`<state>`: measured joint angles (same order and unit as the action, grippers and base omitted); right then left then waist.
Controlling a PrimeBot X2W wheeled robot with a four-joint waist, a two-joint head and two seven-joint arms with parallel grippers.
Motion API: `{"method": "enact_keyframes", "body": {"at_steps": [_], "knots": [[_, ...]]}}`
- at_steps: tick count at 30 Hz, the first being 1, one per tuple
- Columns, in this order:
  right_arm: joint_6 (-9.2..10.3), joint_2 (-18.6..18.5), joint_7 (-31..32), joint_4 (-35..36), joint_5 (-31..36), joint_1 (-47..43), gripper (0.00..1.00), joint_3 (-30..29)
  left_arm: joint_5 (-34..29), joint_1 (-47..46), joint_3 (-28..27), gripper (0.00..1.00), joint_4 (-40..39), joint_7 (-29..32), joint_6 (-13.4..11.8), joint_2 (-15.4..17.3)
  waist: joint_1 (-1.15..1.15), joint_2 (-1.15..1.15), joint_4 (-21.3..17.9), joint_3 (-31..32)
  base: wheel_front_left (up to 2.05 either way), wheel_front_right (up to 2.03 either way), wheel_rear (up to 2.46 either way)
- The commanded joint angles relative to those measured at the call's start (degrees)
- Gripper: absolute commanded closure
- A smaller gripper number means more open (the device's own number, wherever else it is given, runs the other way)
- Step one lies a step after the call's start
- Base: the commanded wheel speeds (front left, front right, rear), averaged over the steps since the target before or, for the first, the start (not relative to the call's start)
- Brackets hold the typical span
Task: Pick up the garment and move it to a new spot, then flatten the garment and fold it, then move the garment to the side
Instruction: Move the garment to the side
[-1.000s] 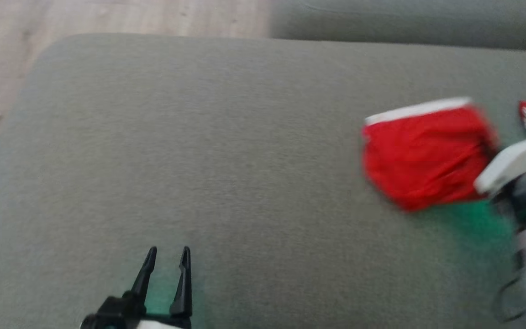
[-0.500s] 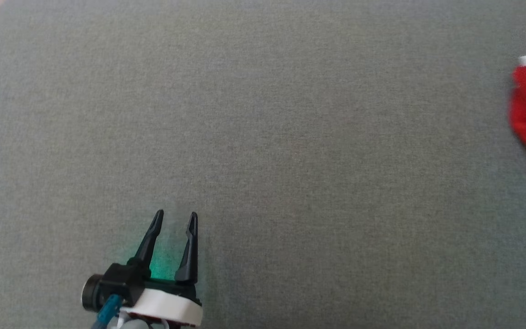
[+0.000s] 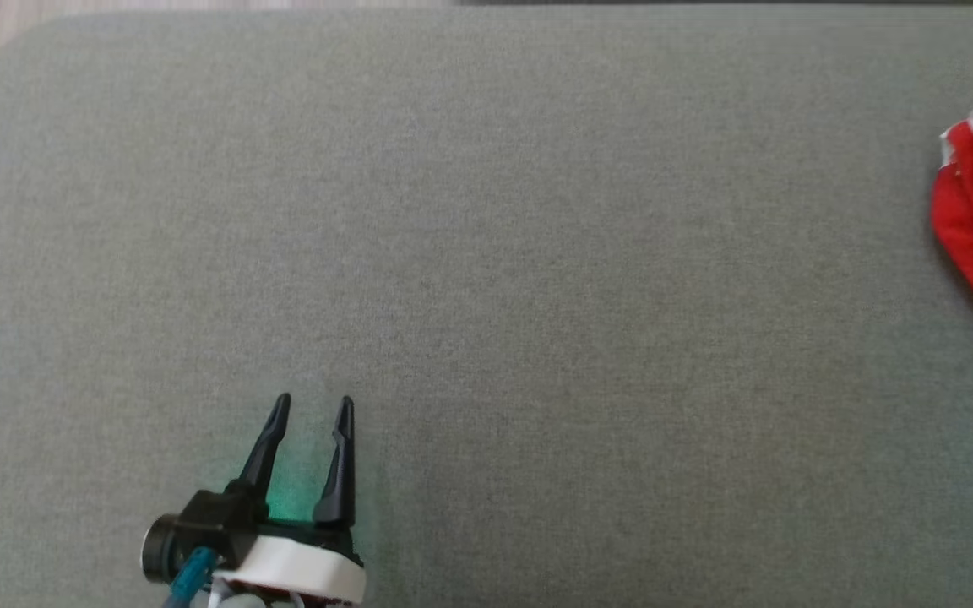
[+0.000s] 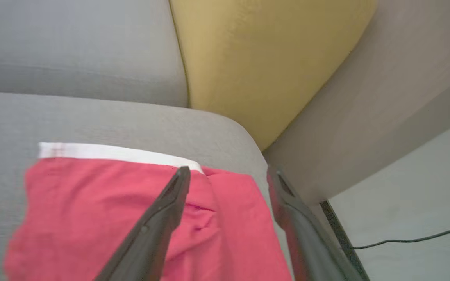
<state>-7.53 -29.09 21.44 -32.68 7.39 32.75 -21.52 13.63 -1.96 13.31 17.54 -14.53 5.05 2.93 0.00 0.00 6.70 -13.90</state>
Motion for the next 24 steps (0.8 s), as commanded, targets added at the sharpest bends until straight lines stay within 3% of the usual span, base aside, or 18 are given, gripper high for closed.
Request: {"method": "enact_keyframes", "body": {"at_steps": [1,6,15,18,24], "knots": [[0.04,0.9,-3.1,3.7,-0.4,-0.6,0.00,0.7,0.5,-0.1,-2.2,0.00,-1.6,-0.5,-0.5,-0.1,0.00,0.00,-0.3,1.6,0.00,0.00,0.00],[0.04,7.6,-10.8,11.1,-2.5,-6.4,0.00,2.0,1.0,1.6,-3.2,0.00,-1.8,-0.5,-1.7,-0.1,0.00,0.00,-0.3,5.6,0.00,0.00,0.00],[0.04,21.5,-21.4,21.8,-5.0,-25.0,0.00,7.9,1.7,6.4,-5.8,0.00,-2.3,-0.5,-3.4,-0.1,0.00,0.00,0.2,13.9,0.00,0.00,0.00],[0.04,24.4,-24.8,23.0,-5.5,-29.6,0.00,9.9,1.3,7.3,-6.4,0.00,-2.6,-0.5,-3.2,-0.1,0.00,0.00,0.2,15.0,0.00,0.00,0.00],[0.04,26.0,-31.2,21.3,-6.8,-34.9,0.00,13.8,-0.3,7.3,-7.4,0.00,-2.6,-0.5,-2.4,0.0,0.00,0.00,0.0,15.9,0.00,0.00,0.00]]}}
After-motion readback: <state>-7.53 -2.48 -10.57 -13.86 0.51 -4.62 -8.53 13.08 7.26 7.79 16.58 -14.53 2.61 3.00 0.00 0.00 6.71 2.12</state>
